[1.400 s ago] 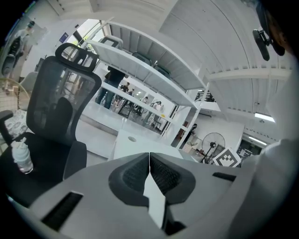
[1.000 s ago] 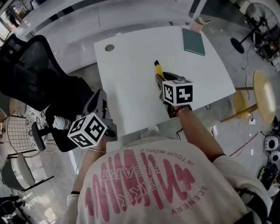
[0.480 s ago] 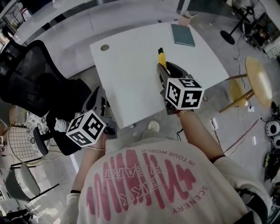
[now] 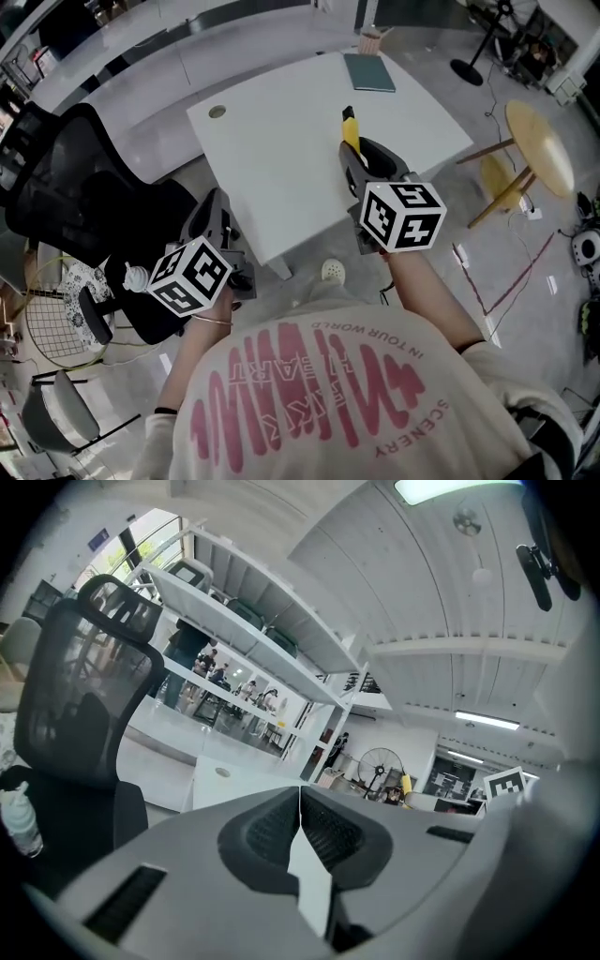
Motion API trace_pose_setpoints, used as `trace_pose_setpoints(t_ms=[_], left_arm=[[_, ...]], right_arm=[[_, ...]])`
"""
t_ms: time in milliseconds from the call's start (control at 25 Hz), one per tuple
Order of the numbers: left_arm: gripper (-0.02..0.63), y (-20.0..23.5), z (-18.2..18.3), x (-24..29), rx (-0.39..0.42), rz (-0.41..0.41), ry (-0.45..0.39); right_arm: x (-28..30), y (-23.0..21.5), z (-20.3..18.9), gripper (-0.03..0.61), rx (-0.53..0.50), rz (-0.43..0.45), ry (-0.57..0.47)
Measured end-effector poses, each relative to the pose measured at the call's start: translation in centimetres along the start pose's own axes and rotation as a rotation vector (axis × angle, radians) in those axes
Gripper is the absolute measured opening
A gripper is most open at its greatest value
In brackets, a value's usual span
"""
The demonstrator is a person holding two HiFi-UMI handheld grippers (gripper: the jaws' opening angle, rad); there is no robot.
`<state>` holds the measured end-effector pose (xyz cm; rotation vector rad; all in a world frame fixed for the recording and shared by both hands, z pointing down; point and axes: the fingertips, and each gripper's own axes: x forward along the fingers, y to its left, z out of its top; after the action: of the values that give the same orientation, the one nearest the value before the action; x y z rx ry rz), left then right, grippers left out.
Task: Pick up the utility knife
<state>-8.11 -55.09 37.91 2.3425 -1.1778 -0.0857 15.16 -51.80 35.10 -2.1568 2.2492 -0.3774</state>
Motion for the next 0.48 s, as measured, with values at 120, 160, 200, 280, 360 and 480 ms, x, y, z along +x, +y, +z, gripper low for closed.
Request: trace_pose_setpoints(t_ms=[120, 160, 200, 280, 360, 480], left_arm=[[0.025, -1.2, -0.6, -1.7, 0.033, -0.018, 0.002], [0.025, -1.6, -0.9, -2.2, 0.045, -0.020, 0.006], [0.025, -1.9, -1.1, -2.7, 0.054, -0.024, 0.009], [0.025, -2.5, -1.4, -3.7, 0.065, -0.029, 0.014], [0.025, -2.9, -1.5, -4.4, 0.073, -0.031, 0.018], [0.025, -3.4, -1.8, -5.6, 0.082, -0.035, 0.017]], right_arm=[[-2.7, 0.5, -0.2, 0.131, 0.009, -0.011, -0.028], [-3.6, 0.7, -0.4, 0.130, 0.012, -0.015, -0.034], [-4.3, 0.8, -0.5, 0.131, 0.017, -0.019, -0.039], [-5.6, 1.0, -0.8, 0.131, 0.032, -0.027, -0.045], [-6.5, 1.2, -1.1, 0.132, 0.048, -0.032, -0.042], [-7.6, 1.7, -1.7, 0.132, 0.052, -0.031, -0.029]])
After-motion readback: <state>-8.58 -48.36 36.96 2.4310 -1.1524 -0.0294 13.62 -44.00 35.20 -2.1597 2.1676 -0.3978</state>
